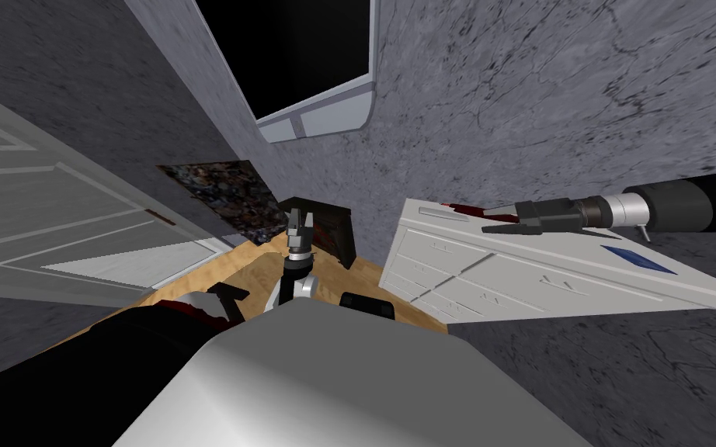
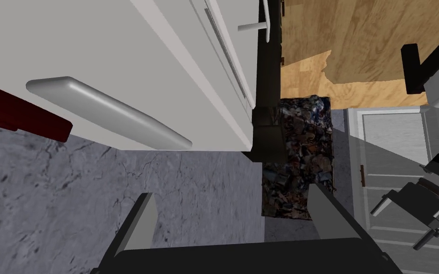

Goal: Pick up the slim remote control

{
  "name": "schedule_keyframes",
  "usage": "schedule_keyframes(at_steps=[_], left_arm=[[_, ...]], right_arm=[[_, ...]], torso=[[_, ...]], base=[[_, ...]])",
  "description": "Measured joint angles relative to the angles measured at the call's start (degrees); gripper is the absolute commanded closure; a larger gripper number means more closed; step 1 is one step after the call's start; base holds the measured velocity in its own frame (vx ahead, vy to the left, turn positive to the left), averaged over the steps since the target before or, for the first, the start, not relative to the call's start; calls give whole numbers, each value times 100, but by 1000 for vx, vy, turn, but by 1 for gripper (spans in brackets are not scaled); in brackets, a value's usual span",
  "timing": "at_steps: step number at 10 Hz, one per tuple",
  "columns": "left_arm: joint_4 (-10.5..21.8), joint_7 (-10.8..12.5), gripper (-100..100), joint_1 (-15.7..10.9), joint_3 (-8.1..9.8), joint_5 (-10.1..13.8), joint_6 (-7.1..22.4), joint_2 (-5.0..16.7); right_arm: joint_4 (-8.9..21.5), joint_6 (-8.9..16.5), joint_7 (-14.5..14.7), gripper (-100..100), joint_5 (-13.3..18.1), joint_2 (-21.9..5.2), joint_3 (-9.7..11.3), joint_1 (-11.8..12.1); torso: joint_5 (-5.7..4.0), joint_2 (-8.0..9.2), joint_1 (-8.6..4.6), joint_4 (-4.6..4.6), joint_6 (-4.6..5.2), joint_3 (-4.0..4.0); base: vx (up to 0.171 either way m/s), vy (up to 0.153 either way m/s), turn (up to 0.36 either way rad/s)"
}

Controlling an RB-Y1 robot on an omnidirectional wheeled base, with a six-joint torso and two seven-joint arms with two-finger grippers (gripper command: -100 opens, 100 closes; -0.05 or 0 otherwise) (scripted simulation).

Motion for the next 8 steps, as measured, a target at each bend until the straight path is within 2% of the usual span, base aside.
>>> schedule_keyframes(at_steps=[1, 3, 4, 6, 8], left_arm=[[0, 0, 0, 0, 0, 0, 0, 0], [0, 0, 0, 0, 0, 0, 0, 0], [0, 0, 0, 0, 0, 0, 0, 0], [0, 0, 0, 0, 0, 0, 0, 0], [0, 0, 0, 0, 0, 0, 0, 0]], right_arm=[[177, -89, -34, -100, 60, -170, -34, 69], [282, -154, -88, -100, 114, -480, -60, 115], [389, -232, -183, -100, 265, -587, -93, 118], [546, -294, -192, -100, 234, -928, -115, 234], [773, -405, -256, -100, 339, -1273, -152, 346]], torso=[[0, -2, 0, 0, 0, -1], [0, -1, 0, 0, 0, 0], [0, -2, 0, 0, 1, -1], [0, -1, 0, -1, 0, -1], [0, -4, 1, -1, 0, -3]], base=[[15, 5, 2], [13, 5, 6], [17, 5, 4], [13, 4, 10], [14, 2, 3]])
